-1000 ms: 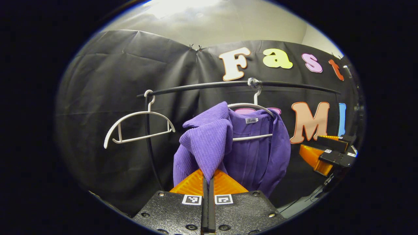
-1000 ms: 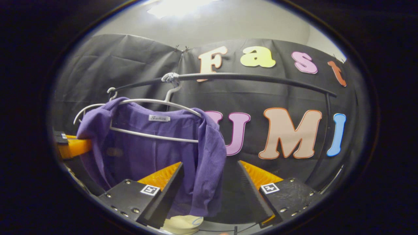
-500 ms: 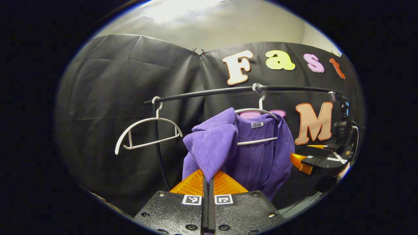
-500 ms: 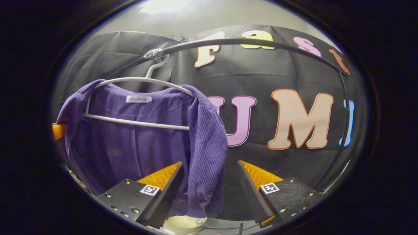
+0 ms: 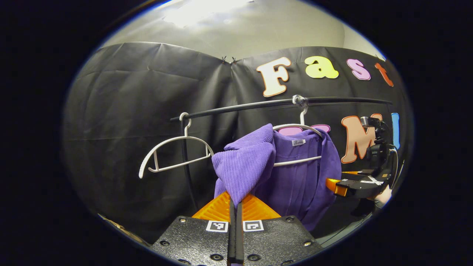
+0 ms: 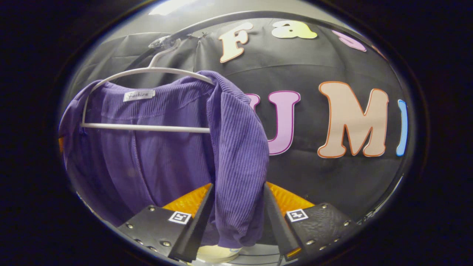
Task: Grasp the clothes on the hanger with both hands and then place them into the laundry hamper below.
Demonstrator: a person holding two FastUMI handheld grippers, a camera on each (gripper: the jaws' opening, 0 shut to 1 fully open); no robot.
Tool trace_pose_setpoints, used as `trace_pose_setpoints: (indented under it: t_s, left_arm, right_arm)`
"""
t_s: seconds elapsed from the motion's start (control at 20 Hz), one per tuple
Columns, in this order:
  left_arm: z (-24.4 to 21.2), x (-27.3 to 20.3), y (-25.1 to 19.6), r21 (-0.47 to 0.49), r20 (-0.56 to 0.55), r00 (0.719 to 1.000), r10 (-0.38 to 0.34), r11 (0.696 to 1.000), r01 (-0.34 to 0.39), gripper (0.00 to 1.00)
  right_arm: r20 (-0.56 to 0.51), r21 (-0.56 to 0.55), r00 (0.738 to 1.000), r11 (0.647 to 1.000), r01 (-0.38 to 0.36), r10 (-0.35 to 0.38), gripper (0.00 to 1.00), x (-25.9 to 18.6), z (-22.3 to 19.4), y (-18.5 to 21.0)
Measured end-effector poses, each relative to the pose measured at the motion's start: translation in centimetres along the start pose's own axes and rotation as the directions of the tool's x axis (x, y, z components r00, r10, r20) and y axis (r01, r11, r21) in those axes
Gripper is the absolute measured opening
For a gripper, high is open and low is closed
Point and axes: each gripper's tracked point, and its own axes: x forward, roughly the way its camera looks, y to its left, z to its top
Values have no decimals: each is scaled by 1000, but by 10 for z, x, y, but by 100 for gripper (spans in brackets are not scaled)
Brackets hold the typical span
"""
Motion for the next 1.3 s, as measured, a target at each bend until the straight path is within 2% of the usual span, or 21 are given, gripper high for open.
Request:
trace_pose_setpoints:
  t_s: [0.1,0.2,0.25,0.4,0.6,0.8,0.9,1.0,1.2,1.3]
  left_arm:
    - [1,0,2,3,3,1000,8,1000,-8,0]
    - [1,1,4,6,7,1000,15,1000,-15,0]
    - [2,2,5,8,8,1000,19,1000,-19,0]
    - [5,3,11,22,21,999,36,999,-37,0]
    - [16,4,23,42,54,996,68,997,-71,0]
    - [29,5,37,43,86,991,101,994,-105,0]
    - [32,7,44,34,90,990,112,993,-115,3]
    - [36,11,51,35,102,987,125,991,-129,0]
    - [50,14,64,45,140,979,147,987,-154,0]
    - [56,16,71,42,158,975,156,986,-164,3]
  right_arm:
    - [-12,-22,1000,1000,-1,0,78,3,-3,3]
    - [-15,-43,1000,999,0,-1,41,5,-5,5]
    - [-26,-55,1000,998,-8,6,39,5,-7,7]
    - [-63,-85,998,996,19,-24,6,9,-11,4]
    - [-40,-116,996,990,77,-83,6,6,-1,-10]
    - [-5,-95,991,987,129,-130,6,3,17,-29]
    - [23,-116,984,977,179,-177,6,2,30,-45]
    - [63,-157,974,962,224,-216,6,0,44,-57]
    - [133,-198,955,937,288,-266,4,-3,71,-75]
    - [152,-197,946,929,313,-287,4,0,81,-83]
